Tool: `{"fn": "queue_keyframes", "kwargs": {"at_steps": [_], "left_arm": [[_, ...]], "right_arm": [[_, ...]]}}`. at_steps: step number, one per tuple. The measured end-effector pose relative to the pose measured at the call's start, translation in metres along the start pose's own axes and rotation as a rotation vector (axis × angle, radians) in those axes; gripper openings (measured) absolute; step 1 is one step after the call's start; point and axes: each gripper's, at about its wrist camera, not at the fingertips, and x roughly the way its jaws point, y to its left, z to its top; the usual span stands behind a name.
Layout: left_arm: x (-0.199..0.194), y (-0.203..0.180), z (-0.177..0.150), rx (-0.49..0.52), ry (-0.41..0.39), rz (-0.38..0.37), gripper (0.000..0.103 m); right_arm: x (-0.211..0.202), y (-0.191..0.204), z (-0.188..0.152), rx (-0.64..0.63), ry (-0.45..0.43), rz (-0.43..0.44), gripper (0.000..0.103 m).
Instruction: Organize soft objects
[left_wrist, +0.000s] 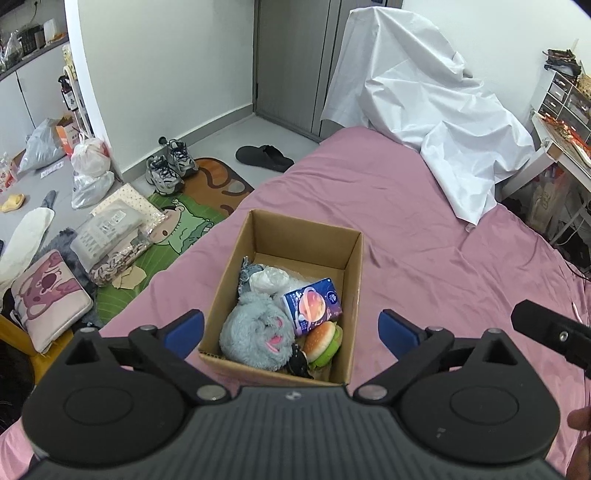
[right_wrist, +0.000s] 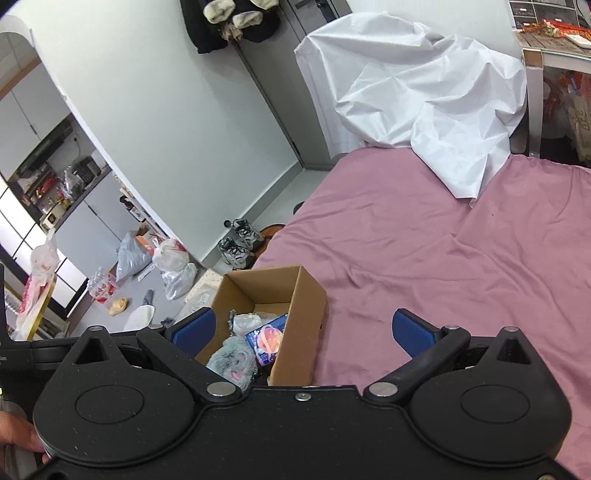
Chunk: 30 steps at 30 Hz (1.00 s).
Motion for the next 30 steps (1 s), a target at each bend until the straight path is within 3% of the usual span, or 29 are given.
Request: {"fn": "queue_keyframes", "kwargs": {"at_steps": [13,30], "left_arm": [[-0.033,0.008,-0.013,-0.01,-0.038,0.002,0.103],[-0.061,0.028,-0.039,-0.022,-0.088,-0.011,0.103]], "right_arm": [[-0.032,0.002,-0.001,-0.014,-0.057,0.009,0.103],[-0.059,0.016,-0.032,-0.048,-0.078,0.029,0.103]]}}
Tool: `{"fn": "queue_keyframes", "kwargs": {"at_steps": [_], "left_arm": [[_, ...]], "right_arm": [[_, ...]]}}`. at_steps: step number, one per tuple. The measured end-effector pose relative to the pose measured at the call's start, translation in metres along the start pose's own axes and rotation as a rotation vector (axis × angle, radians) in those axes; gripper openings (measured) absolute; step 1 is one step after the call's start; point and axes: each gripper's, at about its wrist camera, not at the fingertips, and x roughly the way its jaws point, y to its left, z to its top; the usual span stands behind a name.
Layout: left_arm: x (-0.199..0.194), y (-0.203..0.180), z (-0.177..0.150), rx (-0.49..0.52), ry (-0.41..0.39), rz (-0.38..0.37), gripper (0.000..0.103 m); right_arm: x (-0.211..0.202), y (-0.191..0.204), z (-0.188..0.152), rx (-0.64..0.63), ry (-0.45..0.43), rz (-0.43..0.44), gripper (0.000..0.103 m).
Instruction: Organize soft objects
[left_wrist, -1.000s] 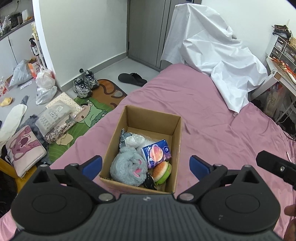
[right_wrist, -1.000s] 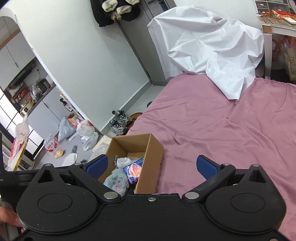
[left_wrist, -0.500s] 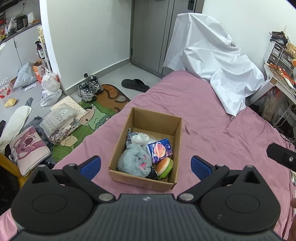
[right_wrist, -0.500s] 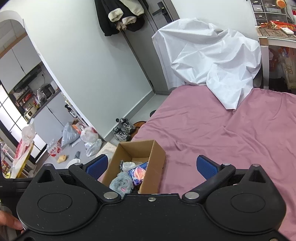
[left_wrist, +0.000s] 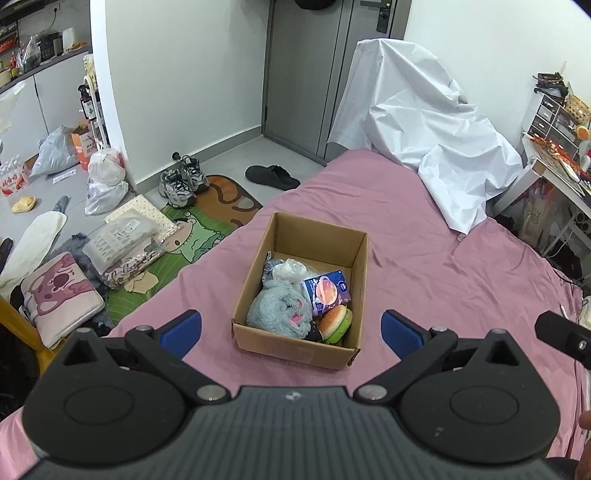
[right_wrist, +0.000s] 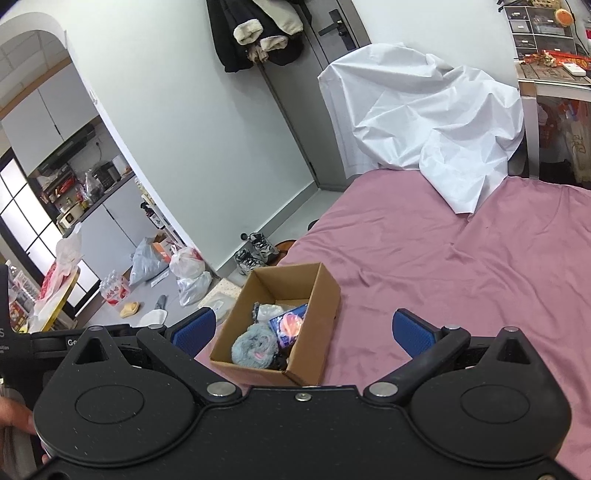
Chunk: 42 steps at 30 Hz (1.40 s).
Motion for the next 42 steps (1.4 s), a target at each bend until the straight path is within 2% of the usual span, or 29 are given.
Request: {"fn": "queue_keyframes", "kwargs": {"at_steps": [8,13,24,42], "left_arm": [[-0.008,0.004,-0.007,0.004,-0.015,-0.018,0.103],[-0.006,0.006,-0.014,0.023,0.004,-0.014,0.103],[-0.007,0.008,-0.019,0.025,0.006,-0.01,0.103],[-0.006,0.014,-0.026,0.023,0.012,-0.015,0.103]], "right_arm": [[-0.012,0.009,-0.013,-0.016,-0.008,-0.006,0.103],[-0.016,0.013,-0.013,-0.036,-0.017,-0.003,0.103],[-0.008,0.021,-0.017,-0.076,0.014,0.031,0.103],[-0.003,0.019,-0.024,-0.062,0.047,0.003,0.103]]}}
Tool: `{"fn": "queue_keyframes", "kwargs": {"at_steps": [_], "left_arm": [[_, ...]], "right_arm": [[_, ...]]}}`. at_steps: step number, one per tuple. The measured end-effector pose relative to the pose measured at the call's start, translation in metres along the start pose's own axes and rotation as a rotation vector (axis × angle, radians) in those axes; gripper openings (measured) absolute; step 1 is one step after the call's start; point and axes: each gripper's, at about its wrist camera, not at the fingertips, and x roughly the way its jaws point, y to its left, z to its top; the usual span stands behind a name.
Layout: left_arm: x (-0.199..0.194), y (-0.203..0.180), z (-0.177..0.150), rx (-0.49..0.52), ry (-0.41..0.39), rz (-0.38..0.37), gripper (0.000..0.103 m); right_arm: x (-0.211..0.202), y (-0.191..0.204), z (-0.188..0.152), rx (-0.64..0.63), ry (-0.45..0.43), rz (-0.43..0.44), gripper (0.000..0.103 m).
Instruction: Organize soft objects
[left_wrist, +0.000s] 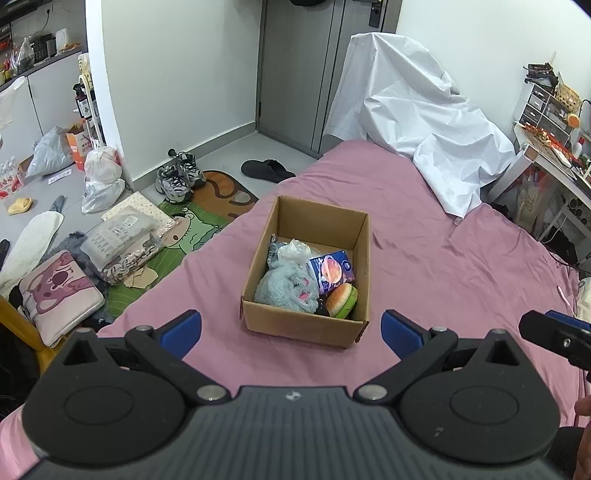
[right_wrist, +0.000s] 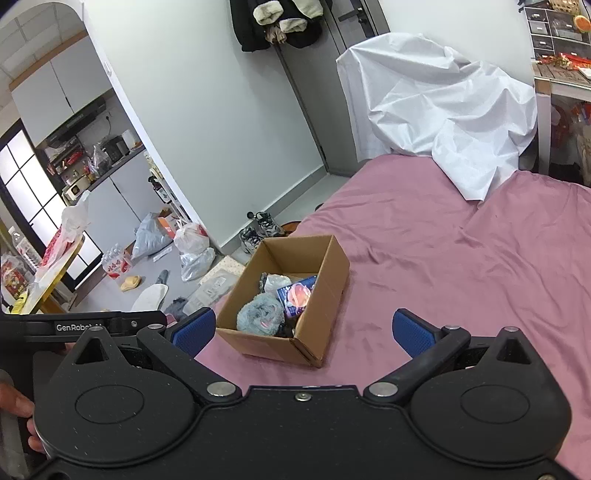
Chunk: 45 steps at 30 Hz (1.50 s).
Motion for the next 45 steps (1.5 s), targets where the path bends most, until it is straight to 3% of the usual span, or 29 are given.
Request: {"fn": "queue_keyframes", "kwargs": {"at_steps": [45], "left_arm": [[0.012,-0.002,-0.004,0.006,0.045,0.023,0.103]], "right_arm": [[0.012,-0.005,-0.005,0.001,0.038,-0.032,0.103]]}}
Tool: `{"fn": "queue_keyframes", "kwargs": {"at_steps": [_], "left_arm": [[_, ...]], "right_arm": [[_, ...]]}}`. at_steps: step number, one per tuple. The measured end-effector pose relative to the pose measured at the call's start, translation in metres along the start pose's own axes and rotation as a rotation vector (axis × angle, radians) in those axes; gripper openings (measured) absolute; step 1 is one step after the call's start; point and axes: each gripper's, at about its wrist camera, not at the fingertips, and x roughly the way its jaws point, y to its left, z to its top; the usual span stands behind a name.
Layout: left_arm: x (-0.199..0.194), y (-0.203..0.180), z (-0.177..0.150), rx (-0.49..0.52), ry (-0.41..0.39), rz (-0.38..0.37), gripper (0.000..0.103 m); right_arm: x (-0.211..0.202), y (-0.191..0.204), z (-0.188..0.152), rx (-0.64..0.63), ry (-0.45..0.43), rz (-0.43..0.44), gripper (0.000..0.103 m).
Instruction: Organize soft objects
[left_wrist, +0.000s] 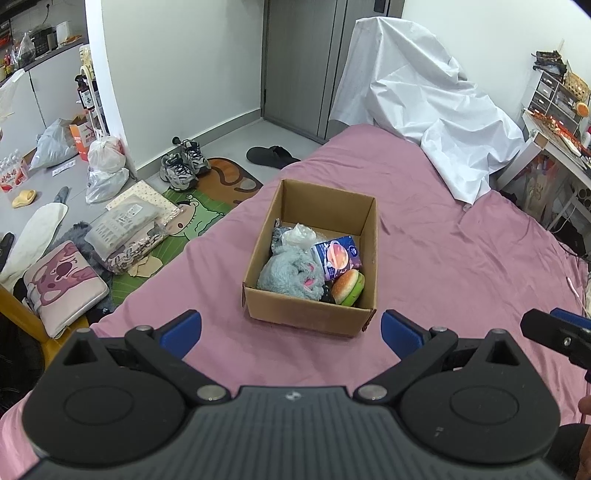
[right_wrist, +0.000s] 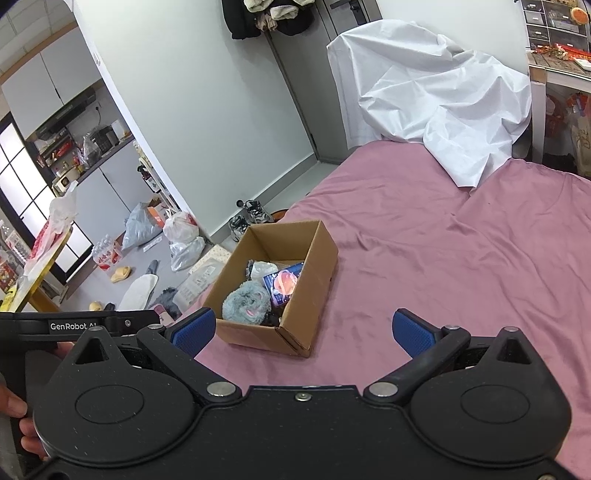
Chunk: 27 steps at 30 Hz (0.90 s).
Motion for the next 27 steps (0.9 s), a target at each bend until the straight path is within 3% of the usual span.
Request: {"fn": "queue_keyframes", "kwargs": {"at_steps": [27], "left_arm": [[0.009,-0.009,-0.002,0.043,0.004,0.004,0.103]], "right_arm": [[0.01,-0.005,-0.004,0.008,0.03,-0.026,0.103]]}}
